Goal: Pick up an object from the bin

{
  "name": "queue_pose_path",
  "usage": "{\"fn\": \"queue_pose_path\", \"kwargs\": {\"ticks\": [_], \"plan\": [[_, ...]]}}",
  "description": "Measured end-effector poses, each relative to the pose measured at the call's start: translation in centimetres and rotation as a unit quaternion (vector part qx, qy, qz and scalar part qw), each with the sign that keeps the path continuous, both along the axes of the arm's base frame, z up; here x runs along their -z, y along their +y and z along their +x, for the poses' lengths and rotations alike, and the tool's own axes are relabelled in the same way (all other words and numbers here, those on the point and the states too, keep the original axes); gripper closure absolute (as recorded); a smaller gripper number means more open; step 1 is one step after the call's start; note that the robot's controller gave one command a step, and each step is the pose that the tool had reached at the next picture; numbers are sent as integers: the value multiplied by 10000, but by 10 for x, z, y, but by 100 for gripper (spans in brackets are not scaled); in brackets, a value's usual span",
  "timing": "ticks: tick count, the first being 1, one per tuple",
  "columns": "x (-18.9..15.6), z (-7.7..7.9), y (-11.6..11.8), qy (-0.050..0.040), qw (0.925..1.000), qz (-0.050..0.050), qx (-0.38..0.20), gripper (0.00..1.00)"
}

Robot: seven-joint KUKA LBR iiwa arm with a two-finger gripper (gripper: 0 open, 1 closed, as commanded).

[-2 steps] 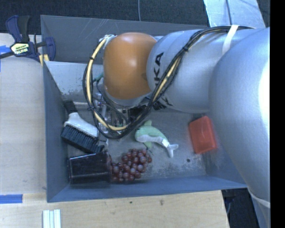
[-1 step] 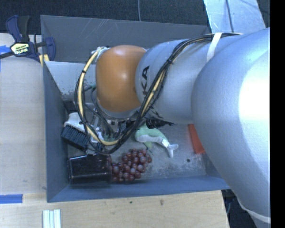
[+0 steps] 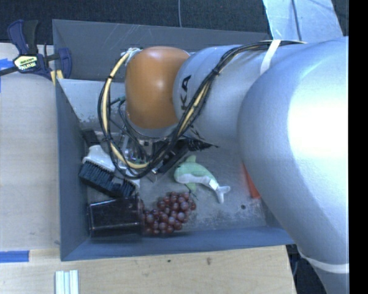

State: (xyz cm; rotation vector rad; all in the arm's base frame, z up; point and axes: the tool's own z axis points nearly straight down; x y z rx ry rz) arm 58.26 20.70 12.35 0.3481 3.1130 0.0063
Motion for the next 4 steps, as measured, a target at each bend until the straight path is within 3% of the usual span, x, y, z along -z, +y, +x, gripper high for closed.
{"fn": "queue_pose_path", "kwargs": {"ticks": [1,2,4], "plan": [[39,-55,6,-53,9933,28,1150,0],[53,-12,13,54,9929,-10,1190,100],[51,-13,13,59,9929,-13,1188,100]]}}
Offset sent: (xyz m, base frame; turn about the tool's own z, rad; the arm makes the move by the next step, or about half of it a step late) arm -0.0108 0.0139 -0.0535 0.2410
